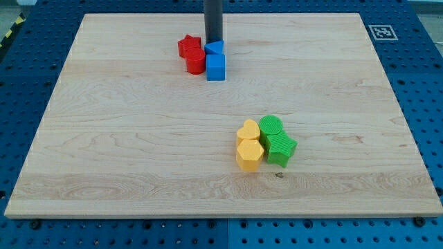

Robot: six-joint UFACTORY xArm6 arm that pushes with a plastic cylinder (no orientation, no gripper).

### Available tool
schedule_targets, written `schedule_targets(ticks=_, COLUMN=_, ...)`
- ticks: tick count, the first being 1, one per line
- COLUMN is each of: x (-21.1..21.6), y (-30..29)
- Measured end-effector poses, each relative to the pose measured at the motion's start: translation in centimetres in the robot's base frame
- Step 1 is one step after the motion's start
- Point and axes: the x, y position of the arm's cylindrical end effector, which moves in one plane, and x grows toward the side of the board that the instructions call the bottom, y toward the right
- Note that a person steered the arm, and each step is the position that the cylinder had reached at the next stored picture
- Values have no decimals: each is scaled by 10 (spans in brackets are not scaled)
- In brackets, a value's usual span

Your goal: Separate the red blocks from the blue blocks

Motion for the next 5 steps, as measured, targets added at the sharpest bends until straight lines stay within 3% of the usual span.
schedule_targets(ticks=3, x=-35, y=-68)
schedule_targets(ticks=5, x=7, y=-71)
